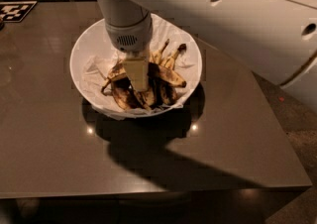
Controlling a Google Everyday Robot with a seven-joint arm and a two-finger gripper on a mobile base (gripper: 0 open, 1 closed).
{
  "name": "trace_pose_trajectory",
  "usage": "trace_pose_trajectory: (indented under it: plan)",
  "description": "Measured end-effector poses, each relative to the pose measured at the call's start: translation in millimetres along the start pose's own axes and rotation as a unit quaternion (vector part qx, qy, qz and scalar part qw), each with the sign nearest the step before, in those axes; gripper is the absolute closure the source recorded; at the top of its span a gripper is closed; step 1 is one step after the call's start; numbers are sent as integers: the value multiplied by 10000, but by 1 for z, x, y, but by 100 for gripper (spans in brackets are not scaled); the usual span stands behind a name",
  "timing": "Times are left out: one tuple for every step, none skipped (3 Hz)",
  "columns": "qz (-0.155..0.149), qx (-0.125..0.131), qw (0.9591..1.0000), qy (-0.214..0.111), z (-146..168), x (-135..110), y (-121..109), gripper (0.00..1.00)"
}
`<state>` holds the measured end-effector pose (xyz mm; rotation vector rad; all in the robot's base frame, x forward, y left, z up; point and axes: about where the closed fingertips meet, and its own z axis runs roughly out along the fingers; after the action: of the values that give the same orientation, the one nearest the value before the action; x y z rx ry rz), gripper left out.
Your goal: Pick banana from white bowl
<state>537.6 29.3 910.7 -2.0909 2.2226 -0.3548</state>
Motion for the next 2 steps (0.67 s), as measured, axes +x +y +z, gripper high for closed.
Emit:
trace_pose_trajectory:
  plan:
    - [1, 1, 10000, -1, 0, 0, 0, 77]
    - [1, 1, 10000, -1, 0, 0, 0, 99]
